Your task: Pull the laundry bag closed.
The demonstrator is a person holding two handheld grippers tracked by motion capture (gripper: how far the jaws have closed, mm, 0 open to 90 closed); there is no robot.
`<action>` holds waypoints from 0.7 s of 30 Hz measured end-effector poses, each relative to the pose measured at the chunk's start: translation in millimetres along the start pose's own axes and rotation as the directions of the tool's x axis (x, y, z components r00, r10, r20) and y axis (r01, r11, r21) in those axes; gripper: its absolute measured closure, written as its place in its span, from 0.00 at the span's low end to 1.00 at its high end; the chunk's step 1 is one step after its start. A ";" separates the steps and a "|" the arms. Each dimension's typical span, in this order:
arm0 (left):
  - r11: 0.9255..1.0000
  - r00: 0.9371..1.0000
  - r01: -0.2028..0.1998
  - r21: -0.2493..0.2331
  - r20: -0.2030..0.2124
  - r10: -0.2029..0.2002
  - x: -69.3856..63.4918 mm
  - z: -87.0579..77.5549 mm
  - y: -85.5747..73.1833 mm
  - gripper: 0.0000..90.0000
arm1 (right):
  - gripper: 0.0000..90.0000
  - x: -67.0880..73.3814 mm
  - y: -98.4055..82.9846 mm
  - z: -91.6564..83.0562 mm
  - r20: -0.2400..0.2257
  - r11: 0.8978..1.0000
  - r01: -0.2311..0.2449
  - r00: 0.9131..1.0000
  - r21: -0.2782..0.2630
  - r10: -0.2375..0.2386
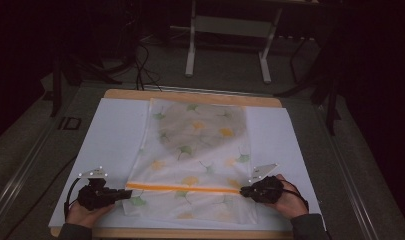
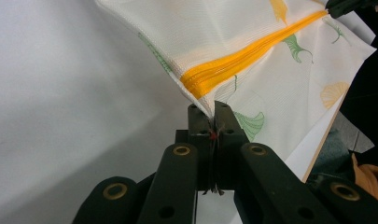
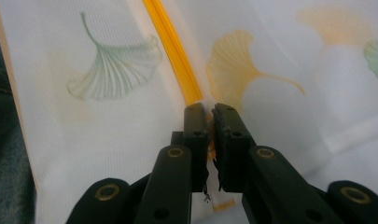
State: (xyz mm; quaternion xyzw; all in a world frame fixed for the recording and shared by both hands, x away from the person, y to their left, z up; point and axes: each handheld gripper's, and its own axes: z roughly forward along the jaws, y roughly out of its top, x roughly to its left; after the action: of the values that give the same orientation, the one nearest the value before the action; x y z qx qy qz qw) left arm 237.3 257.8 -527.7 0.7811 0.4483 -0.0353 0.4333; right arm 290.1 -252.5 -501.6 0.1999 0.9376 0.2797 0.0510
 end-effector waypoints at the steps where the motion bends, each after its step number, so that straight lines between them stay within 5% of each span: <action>1: 1.000 1.000 0.000 0.000 -0.001 0.000 0.1 0.0 -0.1 0.98 | 0.94 -0.5 -1.6 -1.1 0.000 1.000 -0.004 1.000 -0.001 0.004; 21: 0.999 1.000 -0.016 0.027 0.020 0.016 -3.7 2.1 -1.5 0.98 | 0.93 -4.2 -23.6 -13.3 0.004 0.999 -0.049 0.999 -0.017 0.049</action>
State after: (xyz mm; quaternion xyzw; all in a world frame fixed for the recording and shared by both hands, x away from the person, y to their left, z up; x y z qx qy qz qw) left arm 234.7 254.1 -528.4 0.7902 0.4371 -0.0457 0.4273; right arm 283.1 -279.0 -503.4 0.2231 0.9300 0.2883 0.0478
